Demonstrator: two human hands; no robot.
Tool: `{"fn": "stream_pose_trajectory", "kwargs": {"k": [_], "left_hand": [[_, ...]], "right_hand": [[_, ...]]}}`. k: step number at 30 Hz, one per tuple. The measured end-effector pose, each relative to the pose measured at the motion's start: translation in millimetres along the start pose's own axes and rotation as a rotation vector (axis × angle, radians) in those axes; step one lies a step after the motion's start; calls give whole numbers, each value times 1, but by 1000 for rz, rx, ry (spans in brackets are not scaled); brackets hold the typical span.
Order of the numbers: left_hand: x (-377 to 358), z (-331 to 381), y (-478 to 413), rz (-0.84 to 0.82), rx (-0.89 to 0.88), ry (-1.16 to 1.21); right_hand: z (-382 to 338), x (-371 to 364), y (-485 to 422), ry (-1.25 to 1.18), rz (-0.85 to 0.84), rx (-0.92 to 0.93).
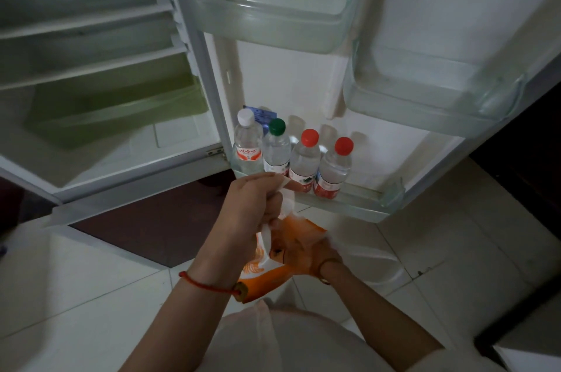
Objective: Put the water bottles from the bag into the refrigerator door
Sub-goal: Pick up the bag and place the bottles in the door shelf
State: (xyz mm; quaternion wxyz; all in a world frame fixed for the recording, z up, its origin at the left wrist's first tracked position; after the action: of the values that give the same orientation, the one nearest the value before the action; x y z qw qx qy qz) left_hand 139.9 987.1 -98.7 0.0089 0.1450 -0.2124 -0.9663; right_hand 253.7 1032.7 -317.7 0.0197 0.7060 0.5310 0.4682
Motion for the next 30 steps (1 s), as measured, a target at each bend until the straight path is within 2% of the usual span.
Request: {"fn": "stream_pose_trajectory", "kwargs": {"k": [1, 2, 4, 5, 6, 8, 12, 21, 22, 26, 30], "left_hand": [[0, 0, 0, 1, -1, 3], [1, 0, 0, 3, -2, 3], [3, -1, -1, 4, -3, 3], [5, -2, -1, 4, -1, 5], [7, -2, -1, 6, -1, 7], [12, -3, -3, 16, 1, 13], [18, -6, -6, 22, 23, 2], [6, -22, -20, 42, -3, -17], [3, -25, -23, 37, 2, -22], [-9, -41, -31, 1, 70, -14], [-20, -55, -40, -41, 112, -63]], "right_hand": [[-20, 13, 13, 74, 52, 31], [-17, 6, 9, 103, 26, 32], [-14, 9, 13, 10, 88, -85], [-17, 14, 23, 55, 103, -163], [-5, 13, 28, 52, 68, -294], [17, 2, 34, 93, -30, -400], [37, 7, 32, 34, 90, -465], [15, 35, 60, -27, 367, -383], [13, 40, 71, -70, 423, -386], [2, 69, 121, -180, 826, -297], [-22, 103, 159, -177, 1072, -241]]}}
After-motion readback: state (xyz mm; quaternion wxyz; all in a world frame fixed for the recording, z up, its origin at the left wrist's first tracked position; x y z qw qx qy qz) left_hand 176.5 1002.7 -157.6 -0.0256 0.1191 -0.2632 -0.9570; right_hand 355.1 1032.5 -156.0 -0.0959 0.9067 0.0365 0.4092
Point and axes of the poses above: each hand's wrist, its own y-axis away from the middle knuckle, its own x-axis out of the back of the hand, z = x × y, the point moved 4 cm from there along -y, towards the middle knuckle, and after that the axes turned 12 degrees about -z, right-handed, at the moved point
